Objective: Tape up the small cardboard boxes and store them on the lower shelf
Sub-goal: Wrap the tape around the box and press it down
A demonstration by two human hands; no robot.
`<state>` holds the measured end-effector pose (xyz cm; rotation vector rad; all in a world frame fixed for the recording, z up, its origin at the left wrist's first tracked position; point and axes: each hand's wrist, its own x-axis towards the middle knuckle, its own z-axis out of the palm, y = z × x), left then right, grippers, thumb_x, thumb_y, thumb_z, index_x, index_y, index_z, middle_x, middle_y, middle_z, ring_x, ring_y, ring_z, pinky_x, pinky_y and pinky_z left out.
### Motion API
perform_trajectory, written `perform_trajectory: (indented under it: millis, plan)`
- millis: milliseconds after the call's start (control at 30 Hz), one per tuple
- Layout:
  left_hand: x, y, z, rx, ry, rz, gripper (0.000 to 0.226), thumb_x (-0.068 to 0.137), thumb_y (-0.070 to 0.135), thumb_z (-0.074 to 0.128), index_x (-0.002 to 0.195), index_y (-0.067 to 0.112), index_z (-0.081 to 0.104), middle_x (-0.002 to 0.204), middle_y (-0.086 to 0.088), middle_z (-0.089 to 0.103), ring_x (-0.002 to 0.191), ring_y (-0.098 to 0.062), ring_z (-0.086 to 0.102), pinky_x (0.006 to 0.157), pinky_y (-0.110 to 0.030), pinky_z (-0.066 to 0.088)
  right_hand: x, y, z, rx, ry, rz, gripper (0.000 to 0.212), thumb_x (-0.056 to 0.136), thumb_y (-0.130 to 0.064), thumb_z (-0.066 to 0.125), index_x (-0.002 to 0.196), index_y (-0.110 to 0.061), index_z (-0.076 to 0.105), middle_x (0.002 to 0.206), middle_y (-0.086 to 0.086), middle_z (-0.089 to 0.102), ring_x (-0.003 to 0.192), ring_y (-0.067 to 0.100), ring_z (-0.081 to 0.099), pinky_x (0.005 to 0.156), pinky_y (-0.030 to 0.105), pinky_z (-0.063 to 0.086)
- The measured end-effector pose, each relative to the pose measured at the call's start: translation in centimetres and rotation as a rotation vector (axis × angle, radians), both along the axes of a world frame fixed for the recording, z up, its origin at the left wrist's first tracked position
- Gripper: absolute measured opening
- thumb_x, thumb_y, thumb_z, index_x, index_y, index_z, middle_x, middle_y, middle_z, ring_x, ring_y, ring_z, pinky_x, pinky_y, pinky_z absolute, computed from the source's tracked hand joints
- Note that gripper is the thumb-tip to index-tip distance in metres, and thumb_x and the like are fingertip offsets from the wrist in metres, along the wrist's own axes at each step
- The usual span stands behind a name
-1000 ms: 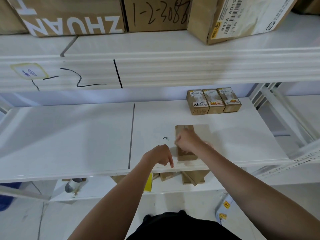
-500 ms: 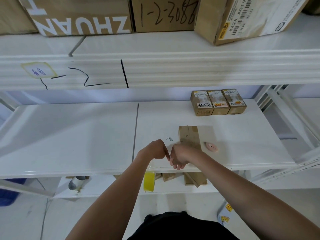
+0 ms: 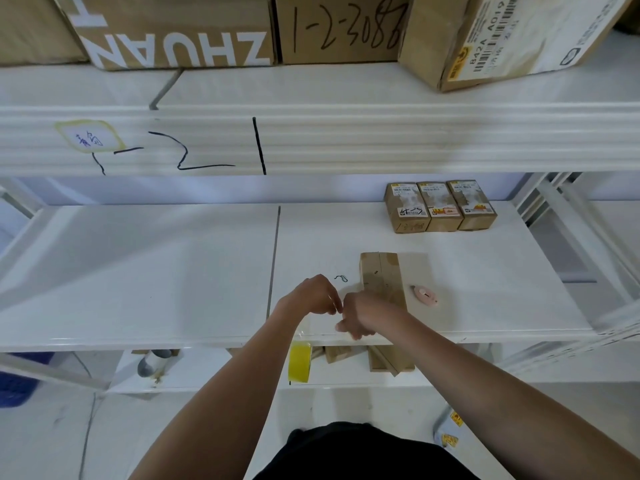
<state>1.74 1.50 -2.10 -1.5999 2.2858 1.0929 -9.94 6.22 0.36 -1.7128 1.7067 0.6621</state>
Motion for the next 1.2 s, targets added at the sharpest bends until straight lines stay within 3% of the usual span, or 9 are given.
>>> perform_trajectory:
  millis: [133, 333, 467, 633, 733, 833, 967, 1133, 1200]
  plan:
    - [0.1, 0.2, -0.3, -0.004, 0.030, 0.028, 0.020, 0.091, 0.007, 0.071, 0.104, 0.018, 0.080, 0.089, 0.007, 0.061, 0.078, -0.008, 0.056, 0.056, -0.011, 0.036, -0.2, 0.1, -0.1, 0.020, -0.155, -0.154, 0.017, 0.097, -0.023, 0.064, 0.095, -0.008, 0.059, 0.072, 0.005, 0.064, 0.057, 0.015, 0.062, 0.054, 0.023, 0.051]
    - [0.4, 0.0, -0.6, 0.054, 0.116, 0.156, 0.021, 0.091, 0.003, 0.067, 0.099, 0.018, 0.080, 0.091, 0.002, 0.066, 0.088, -0.016, 0.058, 0.070, -0.022, 0.044, -0.5, 0.3, 0.4, -0.003, -0.310, -0.244, 0.030, 0.095, -0.007, 0.066, 0.121, 0.005, 0.059, 0.099, 0.020, 0.075, 0.086, 0.028, 0.074, 0.090, 0.036, 0.060]
    - [0.7, -0.3, -0.5, 0.064, 0.138, 0.191, 0.020, 0.091, 0.003, 0.066, 0.101, 0.015, 0.079, 0.104, -0.008, 0.071, 0.094, -0.021, 0.061, 0.078, -0.028, 0.048, -0.8, 0.8, 0.9, -0.071, -0.341, -0.158, 0.030, 0.087, -0.012, 0.079, 0.104, -0.005, 0.055, 0.096, 0.017, 0.075, 0.084, 0.025, 0.074, 0.076, 0.030, 0.054]
    - [0.8, -0.2, -0.1, 0.071, 0.148, 0.205, 0.021, 0.091, 0.004, 0.065, 0.099, 0.018, 0.079, 0.098, -0.004, 0.069, 0.091, -0.018, 0.059, 0.074, -0.025, 0.045, -0.1, 0.2, 0.6, -0.126, -0.183, -0.036, 0.035, 0.089, -0.040, 0.074, 0.103, -0.007, 0.076, 0.098, 0.007, 0.075, 0.080, 0.016, 0.064, 0.070, 0.023, 0.046]
    - [0.7, -0.1, 0.0, 0.062, 0.147, 0.198, 0.020, 0.091, 0.005, 0.066, 0.098, 0.018, 0.079, 0.100, -0.006, 0.070, 0.088, -0.017, 0.059, 0.066, -0.022, 0.045, 0.0, 0.0, -0.4, -0.090, -0.249, -0.154, 0.024, 0.097, -0.021, 0.066, 0.080, -0.004, 0.069, 0.076, 0.009, 0.067, 0.056, 0.013, 0.058, 0.057, 0.021, 0.047]
    - [0.6, 0.0, 0.2, 0.055, 0.140, 0.188, 0.019, 0.093, 0.006, 0.066, 0.104, 0.015, 0.078, 0.099, -0.003, 0.068, 0.090, -0.017, 0.059, 0.063, -0.019, 0.044, -0.5, 0.2, -0.1, -0.114, -0.264, -0.095, 0.009, 0.095, 0.000, 0.059, 0.092, 0.001, 0.068, 0.087, 0.018, 0.070, 0.065, 0.021, 0.065, 0.062, 0.025, 0.053]
    - [0.4, 0.1, 0.7, 0.049, 0.143, 0.201, 0.021, 0.096, 0.008, 0.061, 0.110, 0.011, 0.077, 0.113, -0.010, 0.071, 0.104, -0.024, 0.063, 0.082, -0.028, 0.048, -0.8, 0.2, 0.4, -0.197, -0.232, -0.090, 0.019, 0.093, -0.006, 0.060, 0.108, -0.003, 0.072, 0.103, 0.016, 0.073, 0.093, 0.028, 0.072, 0.083, 0.037, 0.061]
    - [-0.6, 0.3, 1.7, 0.049, 0.129, 0.241, 0.029, 0.096, 0.004, 0.052, 0.111, 0.009, 0.077, 0.114, -0.014, 0.071, 0.110, -0.030, 0.064, 0.081, -0.029, 0.046, -2.0, -0.8, 0.7, -0.368, -0.252, -0.172, 0.026, 0.097, -0.023, 0.062, 0.075, -0.008, 0.064, 0.074, 0.008, 0.064, 0.075, 0.030, 0.064, 0.070, 0.035, 0.053]
    - [-0.9, 0.2, 1.8, 0.047, 0.149, 0.268, 0.029, 0.096, 0.003, 0.051, 0.107, 0.008, 0.077, 0.111, -0.015, 0.072, 0.106, -0.030, 0.065, 0.081, -0.031, 0.049, -2.5, -1.1, 0.8, -0.421, -0.227, -0.173, 0.027, 0.096, -0.027, 0.064, 0.080, -0.006, 0.069, 0.079, 0.010, 0.069, 0.079, 0.029, 0.066, 0.074, 0.034, 0.056]
